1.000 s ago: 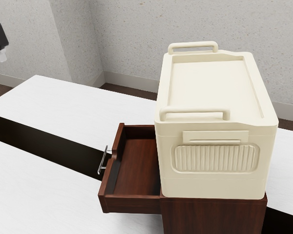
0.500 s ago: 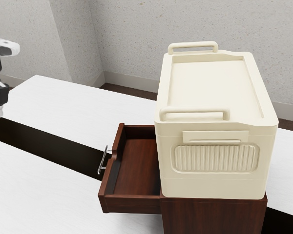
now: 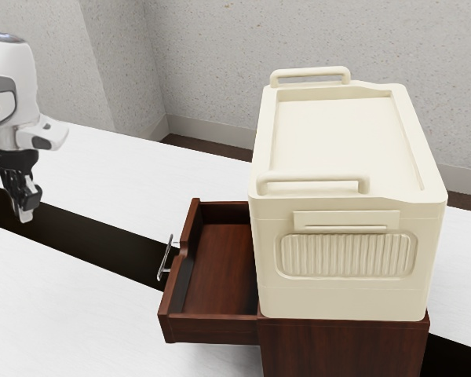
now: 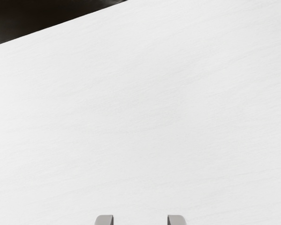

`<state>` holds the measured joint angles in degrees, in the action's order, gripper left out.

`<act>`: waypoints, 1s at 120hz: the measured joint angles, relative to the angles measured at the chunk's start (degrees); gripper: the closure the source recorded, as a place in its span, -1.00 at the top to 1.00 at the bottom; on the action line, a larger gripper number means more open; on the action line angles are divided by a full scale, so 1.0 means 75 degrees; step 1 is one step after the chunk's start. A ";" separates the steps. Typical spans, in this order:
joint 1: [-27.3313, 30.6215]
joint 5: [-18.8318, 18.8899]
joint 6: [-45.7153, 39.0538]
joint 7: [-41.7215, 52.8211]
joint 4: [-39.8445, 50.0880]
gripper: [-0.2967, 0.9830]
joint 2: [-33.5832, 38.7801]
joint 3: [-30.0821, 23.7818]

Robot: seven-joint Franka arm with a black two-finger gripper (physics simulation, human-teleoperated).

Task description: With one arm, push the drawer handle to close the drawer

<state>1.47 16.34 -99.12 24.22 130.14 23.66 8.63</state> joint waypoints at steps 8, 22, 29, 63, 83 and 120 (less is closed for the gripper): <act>-0.0101 0.0034 -0.0534 0.0252 0.0456 -0.44 0.0007 -0.0064; -0.0389 0.0012 -0.1628 0.0824 0.1169 -0.47 0.0021 0.0410; -0.1216 0.0016 -0.2168 0.1151 0.1278 -0.49 -0.0086 0.1372; -0.2407 0.0367 -0.4099 0.2469 0.1312 -0.55 -0.1203 0.2067; -0.2978 0.0595 -0.4663 0.2963 0.1340 -0.56 -0.1291 0.2082; -0.3685 0.0541 -0.5005 0.3536 0.1717 -0.57 -0.1248 0.2084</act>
<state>-26.17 20.40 -136.66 50.74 143.02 14.30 24.26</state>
